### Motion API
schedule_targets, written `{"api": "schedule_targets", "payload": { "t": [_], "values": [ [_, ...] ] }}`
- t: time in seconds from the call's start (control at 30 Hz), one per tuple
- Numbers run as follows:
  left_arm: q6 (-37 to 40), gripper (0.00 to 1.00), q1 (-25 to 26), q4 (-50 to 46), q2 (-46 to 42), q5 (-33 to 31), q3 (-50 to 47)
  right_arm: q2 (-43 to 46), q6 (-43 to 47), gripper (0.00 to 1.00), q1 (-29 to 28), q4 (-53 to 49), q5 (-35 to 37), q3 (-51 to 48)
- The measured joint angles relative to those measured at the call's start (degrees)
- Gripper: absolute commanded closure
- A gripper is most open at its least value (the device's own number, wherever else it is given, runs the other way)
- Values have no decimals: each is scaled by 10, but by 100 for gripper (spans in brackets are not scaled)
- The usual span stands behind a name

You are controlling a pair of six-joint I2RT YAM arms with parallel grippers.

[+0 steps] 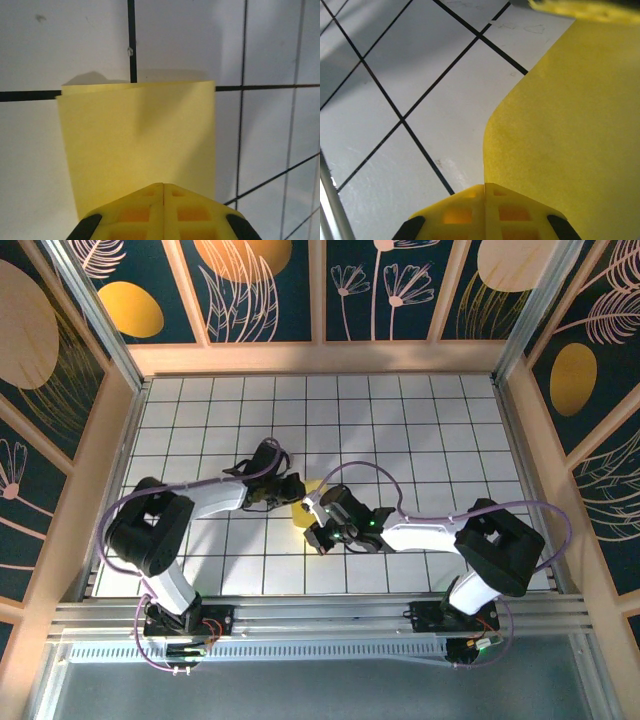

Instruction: Fold a paper plane with a square sheet of paper (fold left side to right side)

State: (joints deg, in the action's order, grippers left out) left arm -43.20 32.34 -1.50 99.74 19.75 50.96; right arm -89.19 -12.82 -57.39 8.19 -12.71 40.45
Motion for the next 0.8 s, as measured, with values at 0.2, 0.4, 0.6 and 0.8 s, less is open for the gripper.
{"api": "schedule_targets", "payload": {
  "t": [0.2, 0.4, 0.6, 0.8],
  "values": [
    [23, 98, 12, -9, 50, 5, 23, -2, -15, 100, 14, 10, -30, -1],
    [27, 99, 12, -9, 51, 6, 24, -6, -30, 100, 38, 11, -50, -1],
    [24, 100, 13, -4, 51, 4, 21, -14, -42, 100, 65, 10, -59, -3],
    [1, 100, 18, 12, 43, -9, 7, -31, -45, 100, 78, 5, -66, -4]
  ]
}}
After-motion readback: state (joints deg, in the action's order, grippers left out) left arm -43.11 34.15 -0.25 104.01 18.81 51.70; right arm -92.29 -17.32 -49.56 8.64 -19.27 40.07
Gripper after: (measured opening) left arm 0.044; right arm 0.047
